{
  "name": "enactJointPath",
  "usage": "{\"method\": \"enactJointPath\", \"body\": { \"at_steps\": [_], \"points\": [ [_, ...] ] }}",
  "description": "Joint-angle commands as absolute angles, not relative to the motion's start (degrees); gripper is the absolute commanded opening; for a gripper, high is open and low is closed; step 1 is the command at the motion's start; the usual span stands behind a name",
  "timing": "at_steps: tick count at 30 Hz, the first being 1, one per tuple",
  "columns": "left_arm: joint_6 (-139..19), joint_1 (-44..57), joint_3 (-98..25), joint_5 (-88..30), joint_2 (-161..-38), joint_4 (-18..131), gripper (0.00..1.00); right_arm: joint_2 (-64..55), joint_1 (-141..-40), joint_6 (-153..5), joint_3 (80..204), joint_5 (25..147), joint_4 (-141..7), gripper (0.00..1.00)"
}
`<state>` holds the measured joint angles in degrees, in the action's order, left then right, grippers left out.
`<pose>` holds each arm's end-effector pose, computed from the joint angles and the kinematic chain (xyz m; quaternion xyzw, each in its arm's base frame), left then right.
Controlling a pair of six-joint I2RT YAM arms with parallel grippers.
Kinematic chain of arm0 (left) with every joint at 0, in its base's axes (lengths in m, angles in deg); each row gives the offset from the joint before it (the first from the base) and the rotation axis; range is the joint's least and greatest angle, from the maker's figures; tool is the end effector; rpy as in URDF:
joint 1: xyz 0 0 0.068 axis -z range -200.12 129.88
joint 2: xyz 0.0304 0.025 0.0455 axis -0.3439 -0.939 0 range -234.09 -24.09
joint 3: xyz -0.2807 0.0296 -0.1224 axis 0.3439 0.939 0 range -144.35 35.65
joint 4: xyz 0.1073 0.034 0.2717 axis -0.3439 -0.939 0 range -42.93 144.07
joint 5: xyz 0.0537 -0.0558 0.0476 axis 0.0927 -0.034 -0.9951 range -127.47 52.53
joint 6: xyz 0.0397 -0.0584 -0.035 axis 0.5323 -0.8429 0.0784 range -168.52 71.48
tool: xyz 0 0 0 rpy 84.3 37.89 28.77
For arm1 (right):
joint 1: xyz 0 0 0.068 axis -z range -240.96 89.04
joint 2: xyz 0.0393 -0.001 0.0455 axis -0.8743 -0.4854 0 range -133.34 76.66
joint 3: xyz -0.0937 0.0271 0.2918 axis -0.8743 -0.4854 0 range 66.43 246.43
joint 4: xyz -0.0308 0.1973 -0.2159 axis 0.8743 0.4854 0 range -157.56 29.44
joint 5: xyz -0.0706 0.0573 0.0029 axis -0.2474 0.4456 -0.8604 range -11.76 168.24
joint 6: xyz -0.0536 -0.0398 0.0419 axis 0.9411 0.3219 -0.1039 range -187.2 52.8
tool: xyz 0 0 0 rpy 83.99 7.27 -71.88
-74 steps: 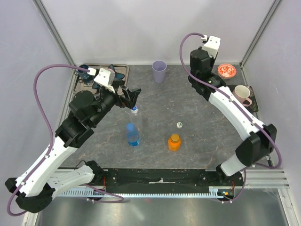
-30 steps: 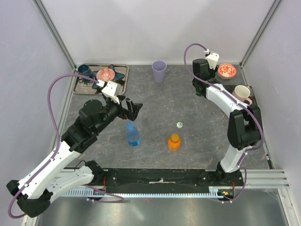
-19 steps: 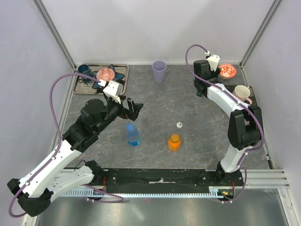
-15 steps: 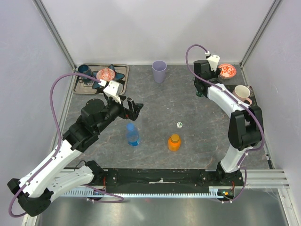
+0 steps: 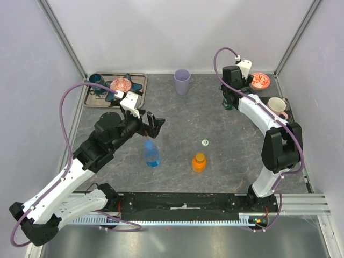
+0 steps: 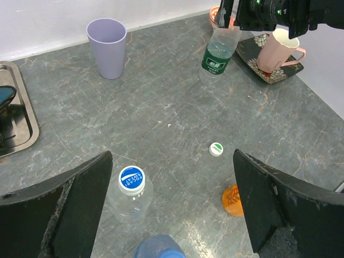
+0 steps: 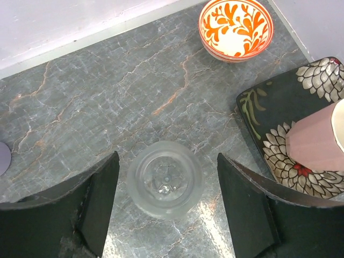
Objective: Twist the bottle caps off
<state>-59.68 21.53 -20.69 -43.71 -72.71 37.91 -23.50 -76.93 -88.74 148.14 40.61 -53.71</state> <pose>0.1770 -0.1476 0.4148 0.1645 0.7389 -0.2531 0.6024 0.4583 0.0883 0.3090 0.1958 0.8205 -0.1206 0.5234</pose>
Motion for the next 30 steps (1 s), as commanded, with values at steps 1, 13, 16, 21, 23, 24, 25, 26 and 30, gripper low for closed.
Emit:
{"method": "enactJointPath", "body": {
  "at_steps": [1,13,16,21,23,24,25,26,30],
  "points": [
    [-61.3,21.6,-22.3,-42.7,-73.0,39.8,1.00,-20.8,-76.9,-89.8,150.7,42.1,-54.1,0.80],
    [-61.4,21.6,-22.1,-42.4,-73.2,39.9,1.00,-20.5,-76.9,-89.7,150.5,43.7,-54.1,0.75],
    [-61.4,21.6,-22.1,-42.4,-73.4,39.9,1.00,-20.4,-76.8,-89.7,150.5,43.8,-54.1,0.77],
    [-61.4,21.6,-22.1,-42.2,-73.6,39.9,1.00,-20.2,-76.9,-89.7,150.2,43.5,-54.1,0.79],
    [-61.5,21.6,-22.1,-42.1,-73.5,39.8,1.00,-20.2,-76.9,-89.6,150.2,43.4,-54.1,0.74],
    [-61.5,21.6,-22.1,-42.1,-73.6,39.9,1.00,-20.2,-76.8,-89.4,150.2,43.4,-54.1,0.72],
    [-61.5,21.6,-22.1,-42.0,-73.5,39.8,1.00,-20.1,-76.9,-89.5,150.1,43.5,-54.1,0.71],
    [-61.5,21.6,-22.1,-42.0,-73.5,39.9,1.00,-20.2,-76.9,-89.4,150.0,43.7,-54.1,0.69],
    [-61.4,21.6,-22.0,-42.0,-73.3,39.9,1.00,-20.3,-76.9,-89.4,149.8,43.6,-54.2,0.67]
  ]
}}
